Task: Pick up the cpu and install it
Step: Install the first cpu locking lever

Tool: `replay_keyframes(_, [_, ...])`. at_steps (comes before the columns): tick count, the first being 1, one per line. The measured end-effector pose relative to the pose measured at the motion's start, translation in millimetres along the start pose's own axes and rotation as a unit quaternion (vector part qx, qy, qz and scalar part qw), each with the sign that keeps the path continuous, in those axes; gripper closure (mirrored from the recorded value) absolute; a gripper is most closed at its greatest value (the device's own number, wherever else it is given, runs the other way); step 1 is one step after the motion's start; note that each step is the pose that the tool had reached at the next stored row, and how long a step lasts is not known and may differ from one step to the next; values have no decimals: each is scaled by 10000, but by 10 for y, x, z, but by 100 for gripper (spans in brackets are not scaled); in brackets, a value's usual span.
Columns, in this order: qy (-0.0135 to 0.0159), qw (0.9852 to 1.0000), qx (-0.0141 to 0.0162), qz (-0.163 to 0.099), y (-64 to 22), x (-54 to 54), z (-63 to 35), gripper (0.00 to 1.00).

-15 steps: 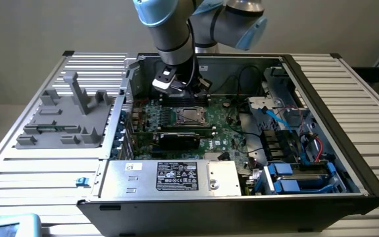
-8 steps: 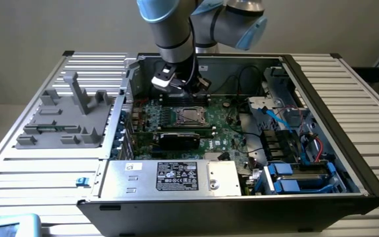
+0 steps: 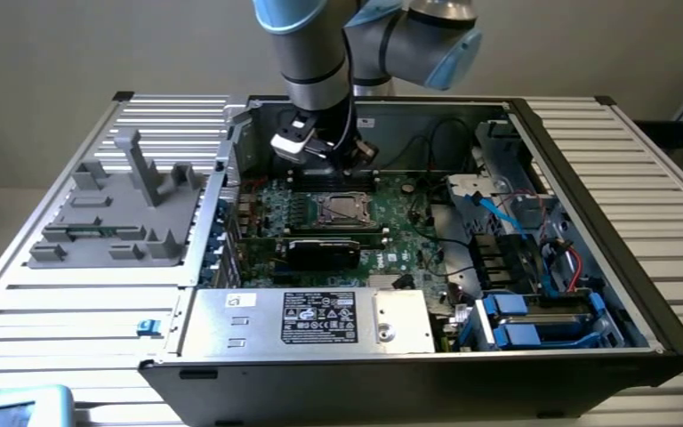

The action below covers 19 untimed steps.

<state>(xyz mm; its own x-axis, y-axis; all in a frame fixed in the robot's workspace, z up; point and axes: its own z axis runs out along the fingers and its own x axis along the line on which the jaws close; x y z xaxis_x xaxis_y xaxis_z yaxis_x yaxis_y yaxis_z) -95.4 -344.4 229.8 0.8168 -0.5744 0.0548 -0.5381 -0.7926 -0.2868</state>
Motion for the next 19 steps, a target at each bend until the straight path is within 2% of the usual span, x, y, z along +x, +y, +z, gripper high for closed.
replay_keyframes(4, [-81, 9998, -173, 15, 4, 7, -5, 89])
replay_keyframes(7, [-149, 9993, -339, 25, 3, 14, -6, 89])
replay_keyframes(8, [-164, 9992, -377, 26, -1, 17, -10, 89])
replay_keyframes(15, [-241, 9981, -559, 5, -46, 53, -84, 89])
replay_keyframes(19, [-267, 9978, -610, -16, -93, 90, -161, 89])
